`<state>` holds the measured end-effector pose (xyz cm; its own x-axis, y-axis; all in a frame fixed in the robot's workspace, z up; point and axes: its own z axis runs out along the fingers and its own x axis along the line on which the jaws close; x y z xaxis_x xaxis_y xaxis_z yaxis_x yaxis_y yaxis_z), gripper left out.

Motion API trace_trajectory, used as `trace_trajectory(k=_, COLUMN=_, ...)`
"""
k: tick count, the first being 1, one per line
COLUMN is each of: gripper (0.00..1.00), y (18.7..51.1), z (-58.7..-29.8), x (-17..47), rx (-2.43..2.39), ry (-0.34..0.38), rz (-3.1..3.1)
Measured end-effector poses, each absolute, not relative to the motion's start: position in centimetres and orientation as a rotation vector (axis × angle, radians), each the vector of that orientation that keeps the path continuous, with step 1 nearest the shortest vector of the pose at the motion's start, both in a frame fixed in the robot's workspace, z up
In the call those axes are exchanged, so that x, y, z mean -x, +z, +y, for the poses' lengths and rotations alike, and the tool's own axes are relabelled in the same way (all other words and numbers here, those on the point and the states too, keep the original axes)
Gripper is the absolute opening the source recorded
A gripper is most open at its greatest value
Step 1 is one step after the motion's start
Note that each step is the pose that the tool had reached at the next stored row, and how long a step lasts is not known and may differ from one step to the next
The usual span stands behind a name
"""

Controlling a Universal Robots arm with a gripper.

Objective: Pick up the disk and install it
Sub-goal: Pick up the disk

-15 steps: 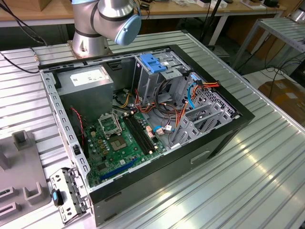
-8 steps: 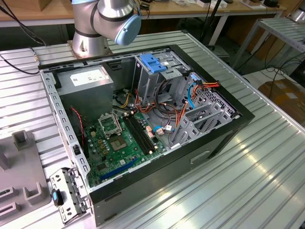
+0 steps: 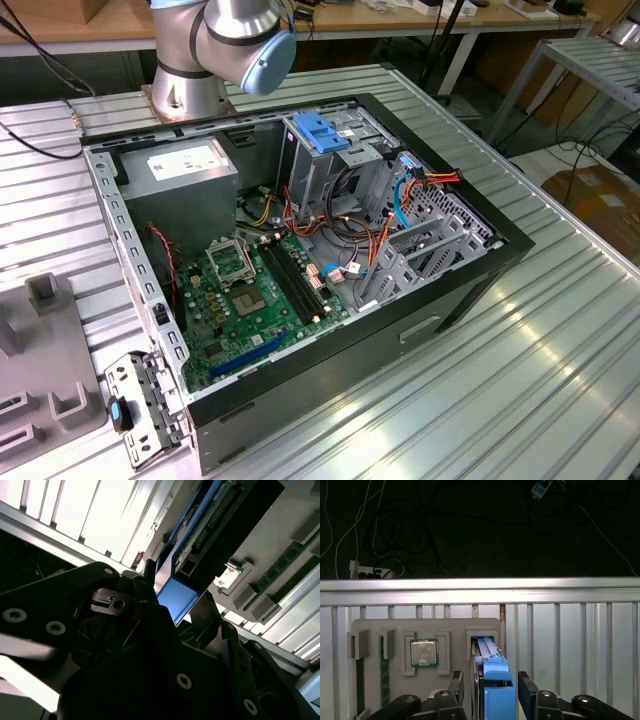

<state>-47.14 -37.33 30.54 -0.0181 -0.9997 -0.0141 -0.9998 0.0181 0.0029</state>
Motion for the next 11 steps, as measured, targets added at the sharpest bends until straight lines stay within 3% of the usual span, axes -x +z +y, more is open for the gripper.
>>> trace_trajectory(k=11, gripper=0.55, y=30.48, z=-37.32, x=46.86, rx=2.195, ry=0.019, rz=2.236)
